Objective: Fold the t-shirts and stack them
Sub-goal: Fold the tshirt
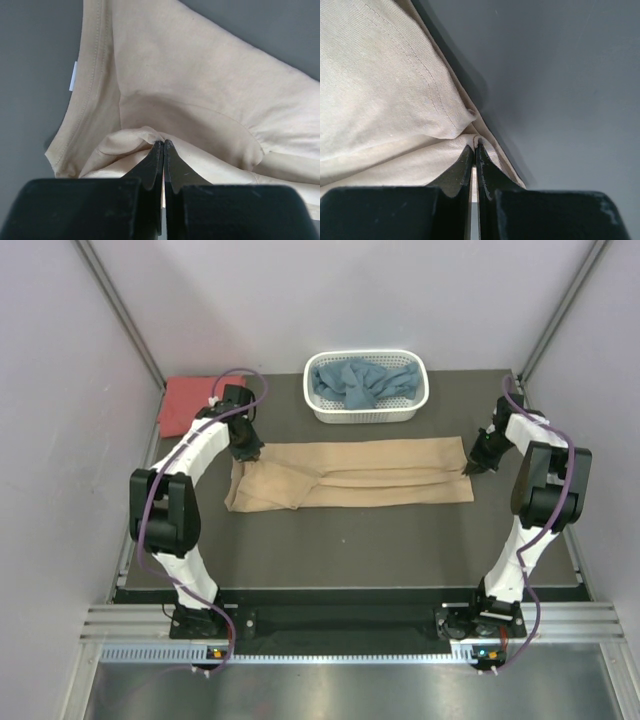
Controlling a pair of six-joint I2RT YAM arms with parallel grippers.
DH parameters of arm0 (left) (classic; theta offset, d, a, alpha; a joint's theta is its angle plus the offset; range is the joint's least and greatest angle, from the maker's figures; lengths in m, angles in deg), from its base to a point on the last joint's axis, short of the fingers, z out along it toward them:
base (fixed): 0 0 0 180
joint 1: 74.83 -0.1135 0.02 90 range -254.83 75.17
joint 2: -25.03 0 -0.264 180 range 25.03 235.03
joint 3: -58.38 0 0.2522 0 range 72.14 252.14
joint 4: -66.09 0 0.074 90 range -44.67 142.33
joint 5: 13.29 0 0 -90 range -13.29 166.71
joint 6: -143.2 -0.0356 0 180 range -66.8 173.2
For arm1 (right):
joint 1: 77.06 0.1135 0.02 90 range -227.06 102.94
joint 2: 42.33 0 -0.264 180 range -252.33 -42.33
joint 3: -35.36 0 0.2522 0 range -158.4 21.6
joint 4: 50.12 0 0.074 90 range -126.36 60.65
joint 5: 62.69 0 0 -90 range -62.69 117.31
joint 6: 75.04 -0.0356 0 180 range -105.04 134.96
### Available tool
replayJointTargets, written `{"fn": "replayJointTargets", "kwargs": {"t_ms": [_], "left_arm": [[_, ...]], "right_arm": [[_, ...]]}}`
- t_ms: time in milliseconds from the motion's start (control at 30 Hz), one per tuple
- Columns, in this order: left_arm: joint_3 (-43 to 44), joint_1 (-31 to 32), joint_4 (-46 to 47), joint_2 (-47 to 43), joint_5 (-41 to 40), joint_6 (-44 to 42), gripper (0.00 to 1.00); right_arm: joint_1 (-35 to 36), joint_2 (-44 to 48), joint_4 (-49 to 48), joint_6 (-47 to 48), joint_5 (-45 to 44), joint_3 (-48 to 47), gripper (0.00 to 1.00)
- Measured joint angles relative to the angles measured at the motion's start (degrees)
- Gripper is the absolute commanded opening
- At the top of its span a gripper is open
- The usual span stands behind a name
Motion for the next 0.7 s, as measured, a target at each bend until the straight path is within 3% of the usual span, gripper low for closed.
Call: {"fn": "replayJointTargets", "kwargs": {"t_ms": [700], "left_arm": [[4.0,-0.9,1.6,7.4,3.0,-2.0,0.00]], "right_arm": [[0.0,0.0,0.0,0.0,0.0,0.0,0.00]]}}
